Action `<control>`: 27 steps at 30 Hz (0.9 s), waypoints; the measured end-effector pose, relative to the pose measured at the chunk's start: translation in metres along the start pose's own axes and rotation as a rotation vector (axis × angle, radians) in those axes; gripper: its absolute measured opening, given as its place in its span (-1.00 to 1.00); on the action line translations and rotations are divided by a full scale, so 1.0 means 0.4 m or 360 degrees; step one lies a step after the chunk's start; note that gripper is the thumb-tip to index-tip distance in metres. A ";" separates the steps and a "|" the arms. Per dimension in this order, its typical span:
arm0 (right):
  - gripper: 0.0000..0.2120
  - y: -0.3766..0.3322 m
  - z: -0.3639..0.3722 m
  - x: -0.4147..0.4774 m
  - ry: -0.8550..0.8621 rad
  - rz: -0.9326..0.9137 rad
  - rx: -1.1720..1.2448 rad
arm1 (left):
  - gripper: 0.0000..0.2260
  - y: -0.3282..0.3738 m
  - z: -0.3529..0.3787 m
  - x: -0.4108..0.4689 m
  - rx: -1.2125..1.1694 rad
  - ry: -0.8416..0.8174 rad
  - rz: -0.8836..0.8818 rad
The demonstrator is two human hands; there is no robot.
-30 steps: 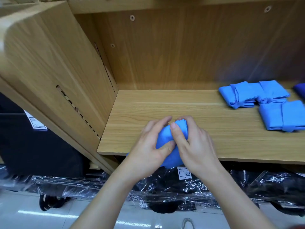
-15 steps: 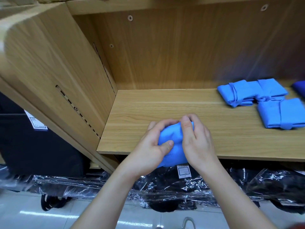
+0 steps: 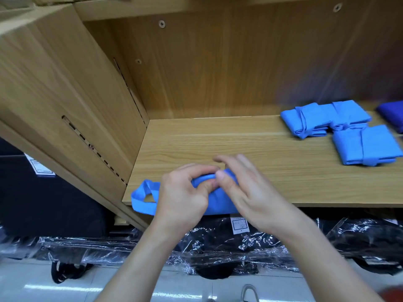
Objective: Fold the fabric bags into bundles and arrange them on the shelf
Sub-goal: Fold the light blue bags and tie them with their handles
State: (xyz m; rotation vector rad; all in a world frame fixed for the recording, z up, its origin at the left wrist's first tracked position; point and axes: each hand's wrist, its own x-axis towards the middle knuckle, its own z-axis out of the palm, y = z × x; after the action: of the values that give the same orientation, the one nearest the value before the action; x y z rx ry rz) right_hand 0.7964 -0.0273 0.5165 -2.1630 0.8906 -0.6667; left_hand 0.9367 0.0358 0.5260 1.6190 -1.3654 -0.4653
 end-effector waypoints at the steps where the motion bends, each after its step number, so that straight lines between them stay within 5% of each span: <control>1: -0.50 -0.002 -0.019 -0.002 -0.0267 0.0026 -0.0135 | -0.76 -0.001 -0.005 0.000 0.0065 -0.0033 0.0029; 6: -0.53 -0.022 -0.076 0.013 -0.0603 0.0072 -0.0477 | -0.62 0.003 -0.018 0.004 -0.0004 -0.0321 -0.0041; 11: -0.62 -0.007 -0.082 0.001 -0.0469 -0.0006 -0.0392 | -0.47 -0.005 -0.047 0.023 -0.0402 -0.0468 -0.0329; 16: -0.44 -0.003 -0.078 -0.002 -0.0346 -0.0090 -0.0553 | -0.61 -0.014 -0.077 0.039 -0.0148 -0.0710 -0.0290; 23: -0.68 -0.026 -0.057 -0.009 -0.0371 -0.0205 -0.1010 | -0.73 -0.018 -0.032 0.031 0.0616 -0.0413 0.0169; 27: -0.61 -0.003 -0.074 0.012 -0.0494 -0.0141 -0.0848 | -0.64 -0.013 -0.024 0.034 0.0480 -0.0432 0.0180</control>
State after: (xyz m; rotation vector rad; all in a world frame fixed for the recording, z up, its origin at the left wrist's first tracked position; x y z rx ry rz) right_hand 0.7801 -0.0423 0.5369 -2.6929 0.8745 -0.1216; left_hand 0.9510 0.0270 0.5299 1.7531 -1.7910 -0.4392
